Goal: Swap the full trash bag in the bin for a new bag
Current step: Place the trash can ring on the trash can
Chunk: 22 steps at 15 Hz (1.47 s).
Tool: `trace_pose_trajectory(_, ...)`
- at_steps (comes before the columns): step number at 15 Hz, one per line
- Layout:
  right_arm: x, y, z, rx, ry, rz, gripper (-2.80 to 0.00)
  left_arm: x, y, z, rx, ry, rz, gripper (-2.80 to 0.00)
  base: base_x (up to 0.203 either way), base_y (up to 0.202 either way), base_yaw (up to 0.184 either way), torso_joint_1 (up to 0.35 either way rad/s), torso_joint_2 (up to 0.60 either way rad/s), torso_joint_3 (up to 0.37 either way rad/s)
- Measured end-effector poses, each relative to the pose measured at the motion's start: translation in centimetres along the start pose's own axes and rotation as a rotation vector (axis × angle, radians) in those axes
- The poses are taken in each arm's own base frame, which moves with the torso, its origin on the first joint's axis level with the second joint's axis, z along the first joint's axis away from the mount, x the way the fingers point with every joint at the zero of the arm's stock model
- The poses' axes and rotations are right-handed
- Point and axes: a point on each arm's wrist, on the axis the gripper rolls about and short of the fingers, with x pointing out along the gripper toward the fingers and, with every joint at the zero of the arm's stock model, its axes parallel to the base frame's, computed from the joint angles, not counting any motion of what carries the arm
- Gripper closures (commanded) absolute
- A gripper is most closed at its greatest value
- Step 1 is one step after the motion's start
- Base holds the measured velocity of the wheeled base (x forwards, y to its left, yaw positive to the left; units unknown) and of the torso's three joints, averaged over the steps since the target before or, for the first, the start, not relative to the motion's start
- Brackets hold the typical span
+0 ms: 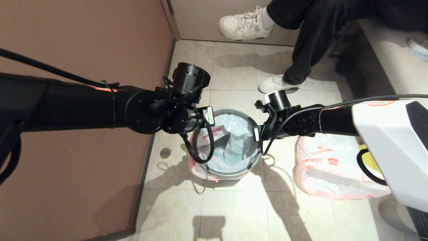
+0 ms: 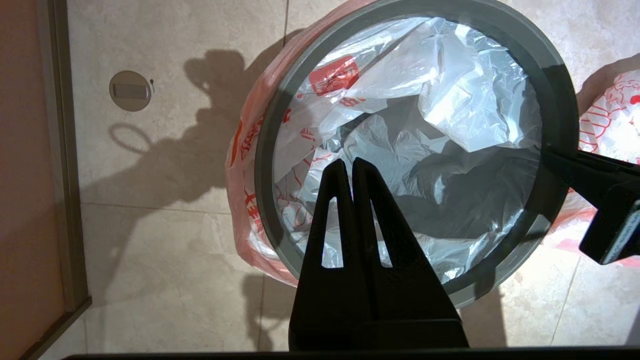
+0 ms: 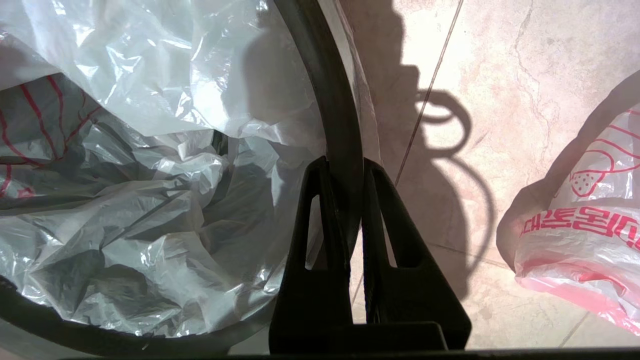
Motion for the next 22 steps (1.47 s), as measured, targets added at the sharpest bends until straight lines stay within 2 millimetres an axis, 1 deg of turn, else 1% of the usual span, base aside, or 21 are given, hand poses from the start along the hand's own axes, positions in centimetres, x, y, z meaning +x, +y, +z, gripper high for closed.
trace_pose_trajectory(10,0.7,0.7,-0.6,-0.032,0.011,0.012,0.00,0.0,0.0,0.0,0.000,0.000,-0.001,0.00,0.000,0.000,0.000,0.000,0.00,0.000)
trace_pose_trajectory(13,1.1,1.0,-0.8,-0.036,0.008,0.015,0.00,-1.0,-0.1,0.6,-0.012,-0.016,-0.020,0.00,0.000,0.000,0.000,0.000,0.00,0.000)
trace_pose_trajectory(15,1.2,1.0,-0.9,-0.036,0.011,0.013,0.00,-1.9,-0.1,0.5,0.005,0.007,-0.025,0.00,0.000,0.000,0.000,0.000,0.00,0.000)
trace_pose_trajectory(16,1.2,1.0,-0.9,-0.035,0.012,0.013,0.00,-1.8,-0.1,0.3,0.016,0.027,-0.017,0.00,0.000,0.000,0.000,0.000,0.00,0.000)
trace_pose_trajectory(17,1.3,1.0,-1.0,-0.035,0.013,0.013,0.00,-1.6,-0.1,0.2,0.022,0.040,-0.005,0.00,0.000,0.000,0.000,0.000,0.00,0.000)
trace_pose_trajectory(19,1.3,1.0,-1.0,-0.035,0.017,0.013,0.00,-0.4,-0.3,-0.2,0.024,0.051,0.031,0.00,0.000,0.000,0.000,0.000,0.00,0.000)
trace_pose_trajectory(22,1.5,0.9,-1.2,-0.034,0.021,0.011,0.00,2.3,-0.3,-0.9,0.034,0.035,0.147,0.00,0.000,0.000,0.000,0.000,0.00,0.000)
